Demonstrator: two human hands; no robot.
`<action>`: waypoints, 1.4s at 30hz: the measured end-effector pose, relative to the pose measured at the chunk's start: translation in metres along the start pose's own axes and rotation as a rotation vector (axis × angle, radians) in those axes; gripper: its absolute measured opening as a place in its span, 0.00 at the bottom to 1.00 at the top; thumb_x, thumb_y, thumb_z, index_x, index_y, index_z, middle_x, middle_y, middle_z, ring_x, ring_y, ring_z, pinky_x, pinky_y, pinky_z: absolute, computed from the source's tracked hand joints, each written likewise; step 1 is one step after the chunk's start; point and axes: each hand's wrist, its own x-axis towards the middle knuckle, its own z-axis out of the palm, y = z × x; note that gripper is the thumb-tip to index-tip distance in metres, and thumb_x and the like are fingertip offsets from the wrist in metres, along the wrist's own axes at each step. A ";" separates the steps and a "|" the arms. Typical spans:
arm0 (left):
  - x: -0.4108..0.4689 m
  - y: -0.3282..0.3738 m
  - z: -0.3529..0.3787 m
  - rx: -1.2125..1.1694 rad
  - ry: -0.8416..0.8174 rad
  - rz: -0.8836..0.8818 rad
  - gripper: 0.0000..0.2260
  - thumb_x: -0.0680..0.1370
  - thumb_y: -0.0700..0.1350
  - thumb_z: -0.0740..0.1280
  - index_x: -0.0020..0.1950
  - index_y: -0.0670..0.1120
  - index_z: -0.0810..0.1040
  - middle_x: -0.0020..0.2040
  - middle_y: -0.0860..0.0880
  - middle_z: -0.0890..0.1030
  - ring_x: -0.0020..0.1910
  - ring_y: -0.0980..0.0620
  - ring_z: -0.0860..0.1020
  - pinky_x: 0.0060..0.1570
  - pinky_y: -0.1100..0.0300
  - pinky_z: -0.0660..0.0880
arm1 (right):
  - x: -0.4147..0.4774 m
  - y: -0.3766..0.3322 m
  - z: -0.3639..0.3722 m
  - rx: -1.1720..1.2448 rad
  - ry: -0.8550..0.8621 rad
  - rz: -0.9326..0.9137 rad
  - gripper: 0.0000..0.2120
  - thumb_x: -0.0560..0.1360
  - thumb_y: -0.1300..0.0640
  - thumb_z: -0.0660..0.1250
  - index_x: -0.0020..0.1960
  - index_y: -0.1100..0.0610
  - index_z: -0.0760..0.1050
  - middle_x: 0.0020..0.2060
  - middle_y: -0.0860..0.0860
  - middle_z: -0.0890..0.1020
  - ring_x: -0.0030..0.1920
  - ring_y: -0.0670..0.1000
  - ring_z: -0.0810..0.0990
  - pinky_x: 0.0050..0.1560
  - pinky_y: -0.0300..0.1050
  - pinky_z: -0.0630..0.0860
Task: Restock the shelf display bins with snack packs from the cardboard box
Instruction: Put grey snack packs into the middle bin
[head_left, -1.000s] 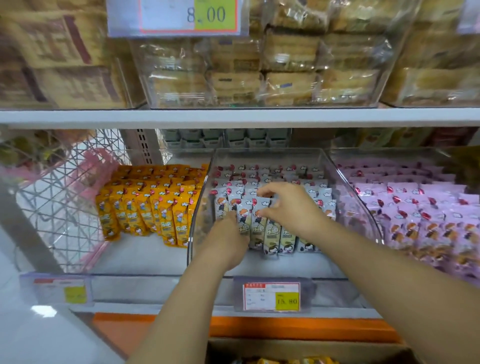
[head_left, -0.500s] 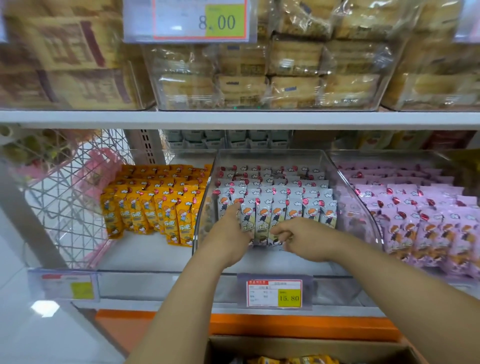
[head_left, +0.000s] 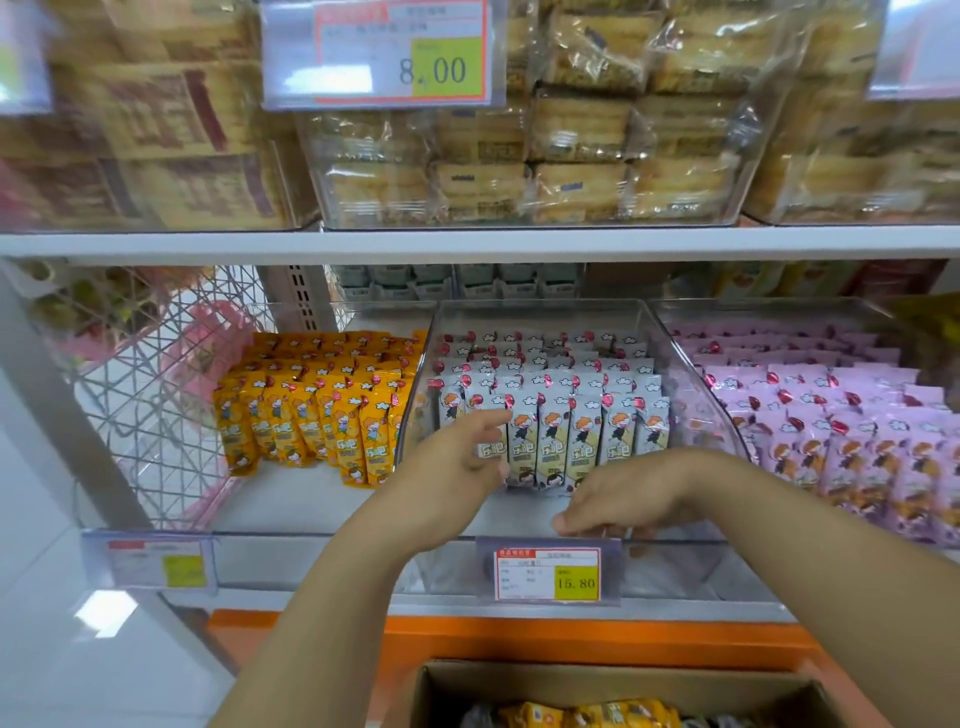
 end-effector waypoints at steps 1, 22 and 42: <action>-0.001 -0.001 0.001 0.012 -0.011 0.002 0.22 0.81 0.42 0.61 0.74 0.58 0.63 0.70 0.56 0.70 0.55 0.60 0.73 0.49 0.67 0.69 | -0.001 -0.001 0.000 0.007 -0.003 -0.013 0.13 0.79 0.48 0.62 0.50 0.58 0.76 0.42 0.51 0.74 0.41 0.48 0.73 0.41 0.40 0.74; -0.009 0.011 -0.010 -0.237 0.125 0.150 0.10 0.78 0.40 0.67 0.53 0.55 0.75 0.53 0.55 0.77 0.46 0.52 0.81 0.50 0.49 0.80 | -0.068 -0.026 -0.011 0.295 0.678 -0.585 0.21 0.70 0.62 0.74 0.57 0.45 0.73 0.54 0.46 0.77 0.43 0.50 0.84 0.48 0.42 0.80; -0.015 -0.027 -0.052 0.174 0.361 0.127 0.13 0.80 0.46 0.64 0.65 0.52 0.75 0.65 0.53 0.74 0.56 0.55 0.76 0.53 0.58 0.75 | 0.056 -0.084 0.000 -0.535 0.934 -0.299 0.20 0.74 0.50 0.69 0.65 0.48 0.73 0.61 0.54 0.74 0.62 0.57 0.71 0.61 0.50 0.68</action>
